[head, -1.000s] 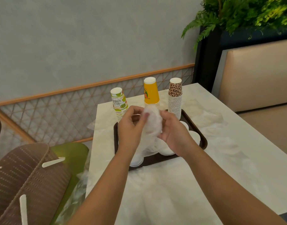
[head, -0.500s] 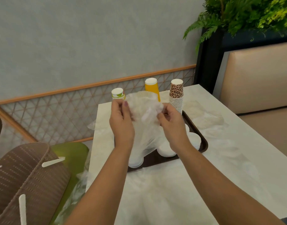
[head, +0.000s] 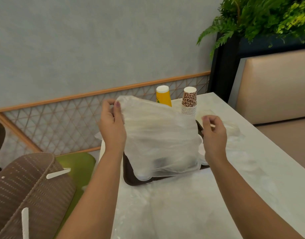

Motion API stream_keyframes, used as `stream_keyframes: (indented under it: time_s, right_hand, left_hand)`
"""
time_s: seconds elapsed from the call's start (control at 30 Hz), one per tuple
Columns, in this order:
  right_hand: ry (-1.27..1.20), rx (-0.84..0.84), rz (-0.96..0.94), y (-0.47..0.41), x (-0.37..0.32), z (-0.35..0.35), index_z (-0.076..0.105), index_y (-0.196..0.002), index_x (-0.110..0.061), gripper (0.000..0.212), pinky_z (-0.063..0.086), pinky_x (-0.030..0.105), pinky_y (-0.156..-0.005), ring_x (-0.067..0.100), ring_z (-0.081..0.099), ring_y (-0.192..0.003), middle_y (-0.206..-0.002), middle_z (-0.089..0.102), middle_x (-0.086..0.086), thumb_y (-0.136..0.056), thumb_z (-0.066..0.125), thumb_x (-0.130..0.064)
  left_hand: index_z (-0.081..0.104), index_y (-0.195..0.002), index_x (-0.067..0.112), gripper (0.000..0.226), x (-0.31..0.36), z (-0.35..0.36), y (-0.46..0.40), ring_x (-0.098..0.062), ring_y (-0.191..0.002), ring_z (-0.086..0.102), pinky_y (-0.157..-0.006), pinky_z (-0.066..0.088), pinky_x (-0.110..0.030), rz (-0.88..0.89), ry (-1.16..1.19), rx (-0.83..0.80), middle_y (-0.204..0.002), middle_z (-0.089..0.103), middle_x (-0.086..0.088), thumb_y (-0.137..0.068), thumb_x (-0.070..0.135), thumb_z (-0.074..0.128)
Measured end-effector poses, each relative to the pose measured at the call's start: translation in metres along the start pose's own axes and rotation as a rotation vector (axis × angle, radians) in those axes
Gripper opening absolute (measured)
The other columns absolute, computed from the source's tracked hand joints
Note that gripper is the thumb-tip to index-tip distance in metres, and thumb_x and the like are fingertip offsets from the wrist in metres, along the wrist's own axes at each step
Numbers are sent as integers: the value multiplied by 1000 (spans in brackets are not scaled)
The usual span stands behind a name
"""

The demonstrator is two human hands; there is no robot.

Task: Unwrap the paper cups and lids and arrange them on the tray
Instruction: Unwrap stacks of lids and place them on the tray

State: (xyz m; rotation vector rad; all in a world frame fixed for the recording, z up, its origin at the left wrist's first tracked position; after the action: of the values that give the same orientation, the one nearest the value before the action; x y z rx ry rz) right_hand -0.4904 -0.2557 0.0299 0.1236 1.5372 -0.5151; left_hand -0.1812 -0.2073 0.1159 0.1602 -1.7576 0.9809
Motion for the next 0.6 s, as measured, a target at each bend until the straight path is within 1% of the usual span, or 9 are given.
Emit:
stream_keyframes:
  time_s: [0.03,0.1,0.2,0.27,0.33,0.4,0.47,0.53,0.6]
  right_hand:
    - [14,7,-60,0,-12,-2,56,-96,-22,8,46,16,-76,16,58,-92,-104,60,2,-93,57,-29]
    - [105,-160,-266,8,-53,16,51,-112,-31,33,39,8,-85,5,54,-105,-120,55,-5,-84,64,-43]
    - [460,-613,-423,33,-75,72,40,-128,-43,66,33,24,-100,3,47,-119,-130,51,-16,-70,66,-59]
    - [622,-729,-367,38,-64,84,57,-121,-24,48,40,27,-86,13,57,-104,-116,64,-2,-79,70,-45]
    - [534,-677,-295,31,-59,74,66,-89,-23,8,40,27,-69,10,59,-78,-84,68,1,-86,64,-15]
    - [457,-603,-323,27,-61,56,56,-71,-35,39,37,16,-59,-2,53,-62,-64,61,-7,-85,55,0]
    - [417,-553,-327,21,-62,42,48,-64,-38,46,34,11,-55,-2,49,-56,-56,55,-7,-88,52,1]
    - [425,-476,-334,16,-64,30,45,-62,-36,45,34,10,-57,1,48,-57,-55,52,-6,-90,50,0]
    - [413,-398,-294,8,-63,15,49,-65,-32,38,34,8,-56,-1,48,-56,-55,51,-4,-91,49,-4]
  left_hand:
    - [45,-79,33,22,6,7,2,-3,-44,33,-45,28,-22,28,-18,-60,-52,39,5,-101,28,42]
    - [47,-82,32,18,20,28,9,-6,-47,37,-49,31,-26,100,-68,-209,-52,41,7,-100,29,44]
    - [48,-86,30,12,45,61,27,-13,-51,43,-53,35,-31,229,-131,-413,-58,48,-1,-98,32,44]
    - [48,-87,30,9,55,73,36,-21,-55,44,-54,34,-32,256,-121,-488,-63,49,-8,-97,30,49]
    - [51,-89,27,10,54,78,38,-14,-54,38,-53,30,-27,215,-88,-562,-61,45,-9,-90,32,59]
    - [55,-97,26,32,41,82,40,-7,-56,41,-55,33,-23,157,-141,-683,-60,44,5,-75,41,73]
    - [62,-98,29,44,23,87,48,-7,-65,55,-63,43,-23,123,-304,-861,-69,60,10,-63,42,84]
    - [68,-85,27,28,4,91,58,-12,-65,57,-62,44,-23,142,-499,-1021,-69,65,8,-64,35,85]
    - [69,-74,10,23,-14,87,57,-22,-64,56,-60,40,-29,132,-599,-1041,-66,63,-7,-72,30,80]
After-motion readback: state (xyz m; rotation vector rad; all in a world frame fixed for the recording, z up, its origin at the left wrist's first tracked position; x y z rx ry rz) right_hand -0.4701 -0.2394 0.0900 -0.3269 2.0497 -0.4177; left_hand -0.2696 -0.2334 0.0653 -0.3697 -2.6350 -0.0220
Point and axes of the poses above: each hand's wrist, its own y-axis away from the middle knuckle, its own z-axis out of the palm, x = y × z, the point moved 10 cm from there along -y, towards the middle knuckle
